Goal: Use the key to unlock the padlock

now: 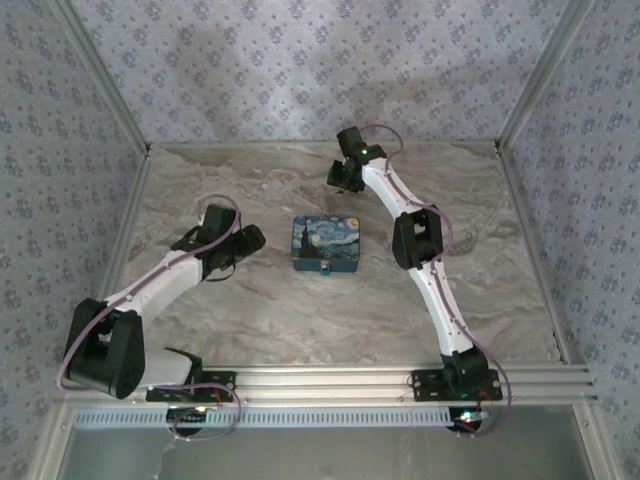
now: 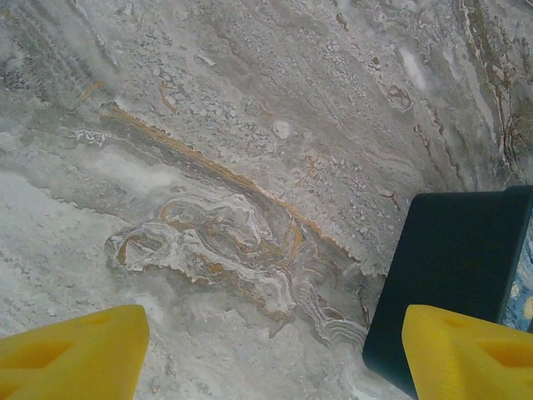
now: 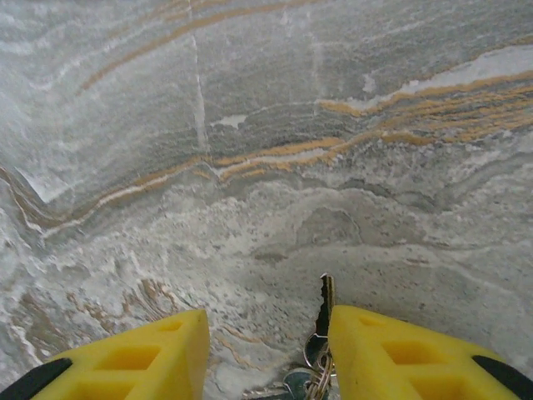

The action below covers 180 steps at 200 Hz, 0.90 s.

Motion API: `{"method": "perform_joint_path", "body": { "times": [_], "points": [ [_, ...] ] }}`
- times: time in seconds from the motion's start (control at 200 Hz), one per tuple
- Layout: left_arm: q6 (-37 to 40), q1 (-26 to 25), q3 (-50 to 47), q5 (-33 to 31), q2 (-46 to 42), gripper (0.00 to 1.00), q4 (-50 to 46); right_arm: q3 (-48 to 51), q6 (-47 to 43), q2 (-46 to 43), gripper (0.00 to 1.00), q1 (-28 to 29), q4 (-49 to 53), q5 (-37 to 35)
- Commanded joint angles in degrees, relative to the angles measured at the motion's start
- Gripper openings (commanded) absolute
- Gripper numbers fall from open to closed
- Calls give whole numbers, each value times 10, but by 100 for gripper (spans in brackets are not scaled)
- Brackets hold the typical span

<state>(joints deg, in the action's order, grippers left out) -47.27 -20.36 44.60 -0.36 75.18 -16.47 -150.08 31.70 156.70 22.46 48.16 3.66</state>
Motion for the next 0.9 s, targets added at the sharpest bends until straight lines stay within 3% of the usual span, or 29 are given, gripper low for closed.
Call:
{"method": "perform_joint_path", "body": {
  "times": [0.0,0.215,0.46,0.894],
  "points": [
    [-6,-2,-2,11,-17,80,4,27,-39,-25,47,0,30,-33],
    [-7,-2,-2,15,-25,80,0,35,-54,-65,49,-10,-20,-21],
    [-8,-3,-2,16,-32,80,-2,70,-63,-104,50,-14,-11,-45],
    [0,-35,2,35,-31,80,24,90,-48,-80,45,1,31,-48]
  ]
}}
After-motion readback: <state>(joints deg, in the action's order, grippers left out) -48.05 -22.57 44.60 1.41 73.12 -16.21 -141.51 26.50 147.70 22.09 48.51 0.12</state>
